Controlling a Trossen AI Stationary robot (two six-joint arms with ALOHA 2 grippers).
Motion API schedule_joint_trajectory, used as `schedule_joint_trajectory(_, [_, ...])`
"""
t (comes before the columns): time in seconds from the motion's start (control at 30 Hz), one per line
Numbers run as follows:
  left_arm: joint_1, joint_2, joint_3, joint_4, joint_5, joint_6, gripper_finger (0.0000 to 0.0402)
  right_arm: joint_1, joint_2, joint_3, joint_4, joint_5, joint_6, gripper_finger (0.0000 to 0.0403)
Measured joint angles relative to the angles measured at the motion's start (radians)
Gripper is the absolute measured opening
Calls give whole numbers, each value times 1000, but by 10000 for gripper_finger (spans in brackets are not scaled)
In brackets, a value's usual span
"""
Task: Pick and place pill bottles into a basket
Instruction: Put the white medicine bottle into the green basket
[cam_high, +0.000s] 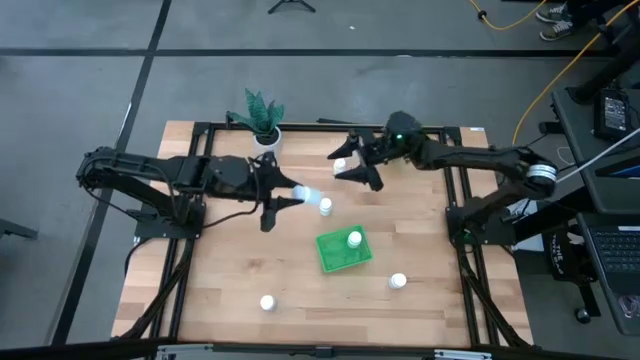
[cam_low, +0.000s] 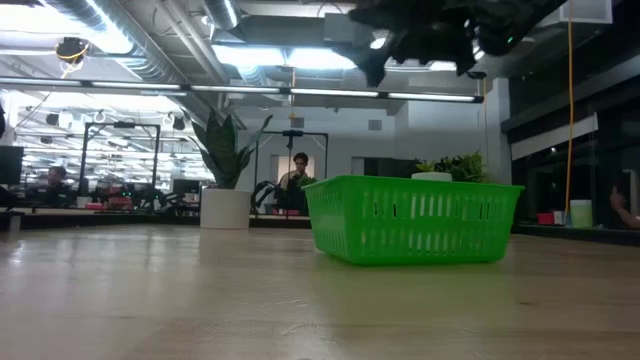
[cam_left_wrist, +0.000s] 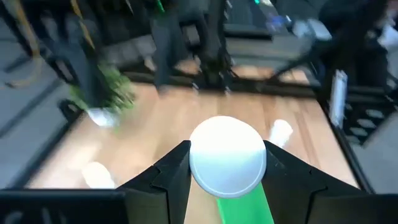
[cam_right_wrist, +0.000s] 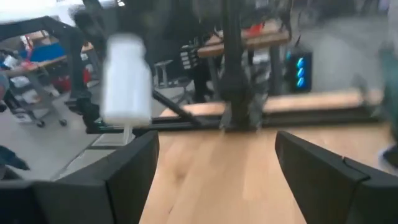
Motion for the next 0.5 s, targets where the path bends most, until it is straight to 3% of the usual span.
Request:
schedule_joint_trajectory(0.2, [25,50,0,-42,90,-1,158,0,-240,1,-193,65,-125,323])
schedule_joint_trajectory(0.5, [92,190,0,1,283,7,158,36,-552,1,-420,164,-106,323])
